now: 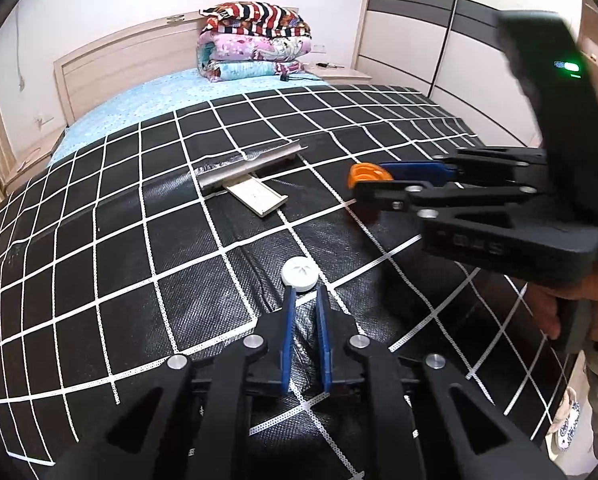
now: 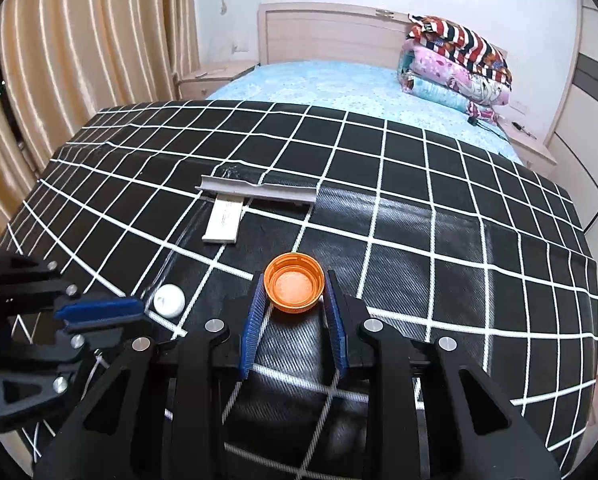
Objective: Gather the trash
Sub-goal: 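Carry the orange cap and white lid over the bin with both tools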
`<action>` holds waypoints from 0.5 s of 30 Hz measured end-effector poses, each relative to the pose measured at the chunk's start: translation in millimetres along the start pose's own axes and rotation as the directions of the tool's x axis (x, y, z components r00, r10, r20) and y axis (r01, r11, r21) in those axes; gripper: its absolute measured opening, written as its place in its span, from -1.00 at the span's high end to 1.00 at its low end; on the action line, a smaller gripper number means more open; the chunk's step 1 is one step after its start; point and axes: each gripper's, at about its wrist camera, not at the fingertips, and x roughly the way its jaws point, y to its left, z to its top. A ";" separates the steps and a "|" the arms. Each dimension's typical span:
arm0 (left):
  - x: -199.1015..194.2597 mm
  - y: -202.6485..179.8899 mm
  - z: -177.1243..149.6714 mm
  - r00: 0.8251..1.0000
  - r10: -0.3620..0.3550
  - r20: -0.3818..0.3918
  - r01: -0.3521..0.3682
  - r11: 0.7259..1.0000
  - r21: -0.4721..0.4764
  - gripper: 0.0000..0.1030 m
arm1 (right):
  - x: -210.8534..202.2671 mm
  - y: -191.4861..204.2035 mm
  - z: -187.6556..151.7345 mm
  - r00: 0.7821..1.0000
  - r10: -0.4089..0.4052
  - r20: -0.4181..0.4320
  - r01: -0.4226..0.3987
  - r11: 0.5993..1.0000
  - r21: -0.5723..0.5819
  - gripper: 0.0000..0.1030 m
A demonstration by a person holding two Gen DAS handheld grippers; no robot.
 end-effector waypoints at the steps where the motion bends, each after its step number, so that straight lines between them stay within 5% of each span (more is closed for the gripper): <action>1: 1.2 -0.2 0.9 1.000 0.006 0.000 -0.006 1.000 -0.001 0.63 | -1.9 -0.2 -1.3 1.000 0.000 0.002 0.000 1.000 0.000 0.43; 3: 3.2 -0.9 3.0 1.000 0.018 0.005 -0.018 1.000 -0.002 0.15 | -5.1 -0.8 -2.8 1.000 -0.001 0.005 0.001 1.000 0.001 0.43; 4: 4.5 0.9 4.9 1.000 0.023 0.010 -0.023 1.000 -0.003 0.09 | -7.0 -1.1 -3.5 1.000 -0.002 0.009 0.002 1.000 0.001 0.43; 11: 16.0 2.1 10.5 0.998 0.055 0.008 -0.055 0.998 0.015 0.10 | -18.5 -1.6 -11.0 1.000 0.005 0.030 -0.005 1.000 0.003 0.43; 13: 19.1 0.7 13.3 0.998 0.068 0.008 -0.068 0.997 0.030 0.19 | -21.9 -0.6 -13.0 0.999 0.006 0.035 -0.006 1.000 -0.004 0.43; 15: 20.0 0.1 15.6 0.998 0.065 0.005 -0.065 0.997 0.036 0.50 | -23.7 -0.4 -13.5 0.999 0.006 0.038 -0.005 1.000 -0.005 0.43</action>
